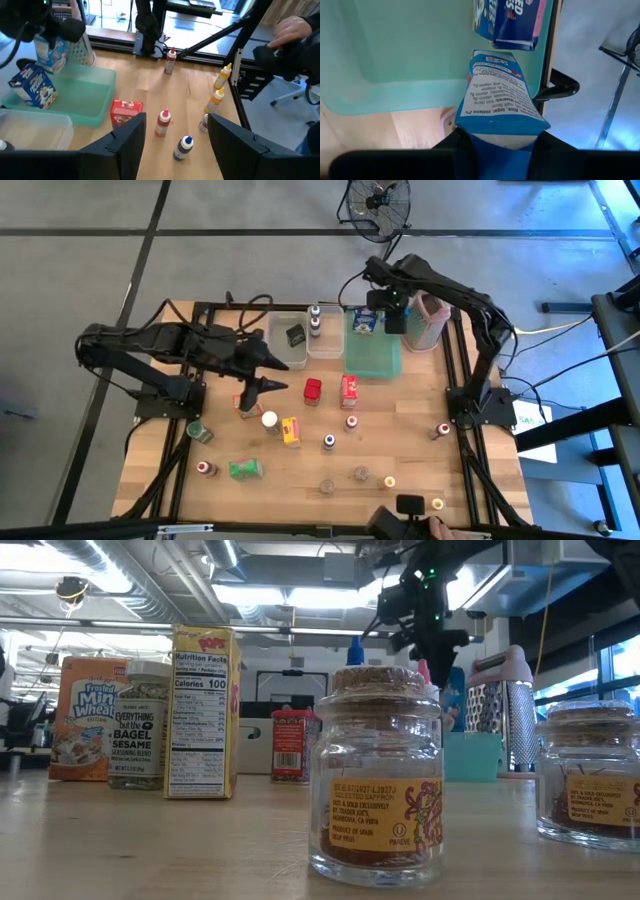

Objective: Pick & Place Kitchen Items
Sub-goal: Put the light blue cereal box into the green bin

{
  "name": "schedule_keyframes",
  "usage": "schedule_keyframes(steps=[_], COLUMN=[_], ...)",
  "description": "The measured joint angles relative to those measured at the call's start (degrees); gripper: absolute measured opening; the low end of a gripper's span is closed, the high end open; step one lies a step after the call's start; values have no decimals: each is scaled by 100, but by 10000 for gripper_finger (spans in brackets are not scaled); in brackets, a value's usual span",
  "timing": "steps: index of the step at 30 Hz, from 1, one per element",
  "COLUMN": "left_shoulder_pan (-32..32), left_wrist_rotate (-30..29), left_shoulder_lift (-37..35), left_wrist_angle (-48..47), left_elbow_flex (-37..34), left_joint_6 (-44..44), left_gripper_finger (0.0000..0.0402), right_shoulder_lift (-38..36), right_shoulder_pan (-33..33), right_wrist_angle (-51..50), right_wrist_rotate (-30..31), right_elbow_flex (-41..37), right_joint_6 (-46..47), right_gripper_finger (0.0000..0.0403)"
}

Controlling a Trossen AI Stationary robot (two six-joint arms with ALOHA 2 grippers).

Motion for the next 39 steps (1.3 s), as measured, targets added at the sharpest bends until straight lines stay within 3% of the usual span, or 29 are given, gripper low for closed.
schedule_keyframes(steps=[13, 22, 39], left_shoulder_pan=[0, -9, -427], left_wrist_rotate=[433, 431, 380], left_shoulder_lift=[-142, -392, -500], left_wrist_angle=[1, 2, 0], left_elbow_flex=[0, 0, 0], left_joint_6=[-56, -140, -34], left_gripper_finger=[208, 208, 208], right_shoulder_lift=[72, 73, 69], right_shoulder_pan=[0, -51, -178], right_wrist_angle=[467, 517, 1385], right_wrist_rotate=[-37, -321, -303], right_elbow_flex=[-2, -16, -697], right_joint_6=[-195, -322, -452], right_gripper_finger=[75, 75, 75])
